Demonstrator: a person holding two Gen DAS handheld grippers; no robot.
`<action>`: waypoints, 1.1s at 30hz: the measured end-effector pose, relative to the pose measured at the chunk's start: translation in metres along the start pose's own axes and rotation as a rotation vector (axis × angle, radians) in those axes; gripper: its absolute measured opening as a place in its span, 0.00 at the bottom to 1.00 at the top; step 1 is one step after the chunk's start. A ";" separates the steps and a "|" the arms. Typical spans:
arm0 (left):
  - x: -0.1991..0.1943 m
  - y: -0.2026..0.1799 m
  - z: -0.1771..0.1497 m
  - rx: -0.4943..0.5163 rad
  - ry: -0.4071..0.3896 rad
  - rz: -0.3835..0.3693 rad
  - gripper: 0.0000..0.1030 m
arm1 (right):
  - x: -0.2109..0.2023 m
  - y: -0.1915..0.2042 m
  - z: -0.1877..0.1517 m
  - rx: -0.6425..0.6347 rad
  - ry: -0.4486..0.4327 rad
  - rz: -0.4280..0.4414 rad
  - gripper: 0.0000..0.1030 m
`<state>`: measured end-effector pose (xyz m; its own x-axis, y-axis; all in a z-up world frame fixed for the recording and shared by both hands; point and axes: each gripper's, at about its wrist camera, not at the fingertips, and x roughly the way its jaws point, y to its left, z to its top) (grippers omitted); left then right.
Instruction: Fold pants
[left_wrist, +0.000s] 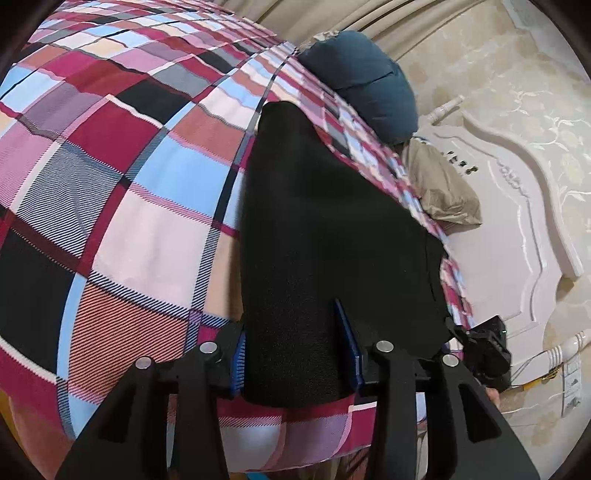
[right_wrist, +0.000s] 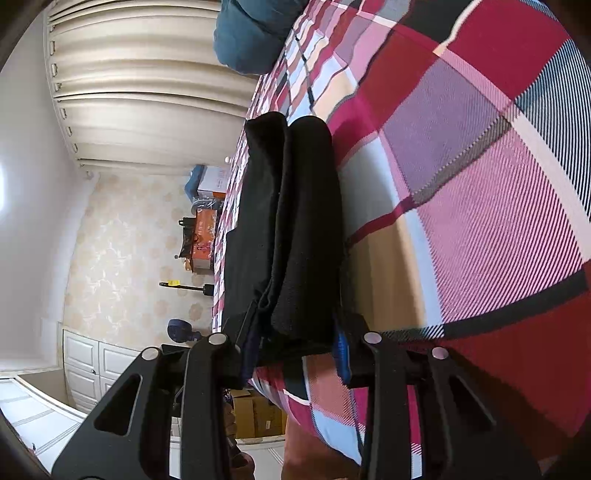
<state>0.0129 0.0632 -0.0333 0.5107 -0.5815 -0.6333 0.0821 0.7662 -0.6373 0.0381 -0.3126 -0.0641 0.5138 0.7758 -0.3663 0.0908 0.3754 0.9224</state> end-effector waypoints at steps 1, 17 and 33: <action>0.000 0.000 0.000 0.006 -0.001 -0.008 0.43 | 0.000 -0.001 0.001 -0.002 0.004 -0.004 0.39; -0.011 0.019 0.057 0.084 -0.062 -0.032 0.45 | 0.002 0.015 0.077 -0.102 -0.032 -0.087 0.73; 0.083 0.016 0.125 0.165 0.037 0.022 0.43 | 0.069 0.015 0.139 -0.137 0.092 -0.112 0.32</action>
<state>0.1636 0.0620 -0.0409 0.4822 -0.5714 -0.6641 0.2118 0.8115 -0.5445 0.1935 -0.3238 -0.0584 0.4263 0.7661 -0.4811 0.0225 0.5226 0.8523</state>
